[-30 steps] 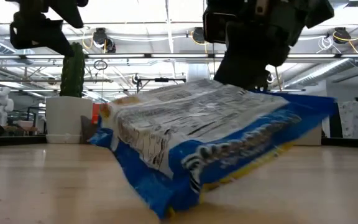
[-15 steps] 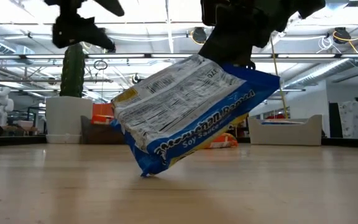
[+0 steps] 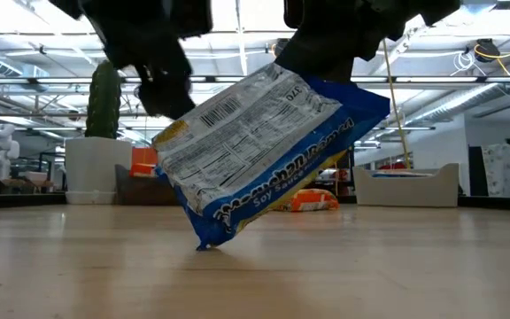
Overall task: Sort Maruchan noodles
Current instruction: Put the blue noodle pack into the gray bin
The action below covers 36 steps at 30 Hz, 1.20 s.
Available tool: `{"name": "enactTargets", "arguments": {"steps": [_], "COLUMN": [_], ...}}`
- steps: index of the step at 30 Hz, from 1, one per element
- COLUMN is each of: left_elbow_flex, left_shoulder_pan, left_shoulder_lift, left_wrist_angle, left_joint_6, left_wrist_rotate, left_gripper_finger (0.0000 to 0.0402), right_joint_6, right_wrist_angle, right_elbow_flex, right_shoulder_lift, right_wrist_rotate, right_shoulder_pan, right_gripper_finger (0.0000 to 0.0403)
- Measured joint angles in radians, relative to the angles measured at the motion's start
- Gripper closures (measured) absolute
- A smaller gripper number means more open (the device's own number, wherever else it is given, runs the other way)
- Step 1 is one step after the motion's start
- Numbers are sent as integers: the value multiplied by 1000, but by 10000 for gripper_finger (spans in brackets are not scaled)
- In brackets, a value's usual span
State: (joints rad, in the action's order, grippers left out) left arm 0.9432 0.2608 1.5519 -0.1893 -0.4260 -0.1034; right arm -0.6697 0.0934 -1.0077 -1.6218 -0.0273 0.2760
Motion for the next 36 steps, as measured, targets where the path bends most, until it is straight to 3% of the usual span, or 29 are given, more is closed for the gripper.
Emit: {"name": "enactTargets", "arguments": {"steps": [4, 10, 17, 27, 30, 36], "left_elbow_flex": [1, 0, 0, 0, 0, 0], "left_shoulder_pan": [-17, -18, 23, 36, 37, 37], "left_shoulder_lift": [74, 172, 213, 212, 212, 211], "left_wrist_angle": [164, 278, 339, 329, 304, 311], "left_joint_6": [26, -1, 26, -43, -95, -86], "left_wrist_rotate": [-100, -117, -142, -83, -26, -14], "left_gripper_finger": [64, 69, 133, 257, 265, 255], "right_joint_6": [0, 0, 4, 4, 1, -6], "right_wrist_angle": [-1, -2, -8, -4, -8, -7], "right_elbow_flex": [0, 0, 0, 0, 0, 0], "right_shoulder_lift": [0, 0, 0, 0, -1, -1], "right_wrist_rotate": [0, 0, 0, 1, 3, 3], "right_shoulder_pan": [0, 0, 0, 0, 0, 0], "right_gripper_finger": [403, 403, 403, 403, 403, 403]}}
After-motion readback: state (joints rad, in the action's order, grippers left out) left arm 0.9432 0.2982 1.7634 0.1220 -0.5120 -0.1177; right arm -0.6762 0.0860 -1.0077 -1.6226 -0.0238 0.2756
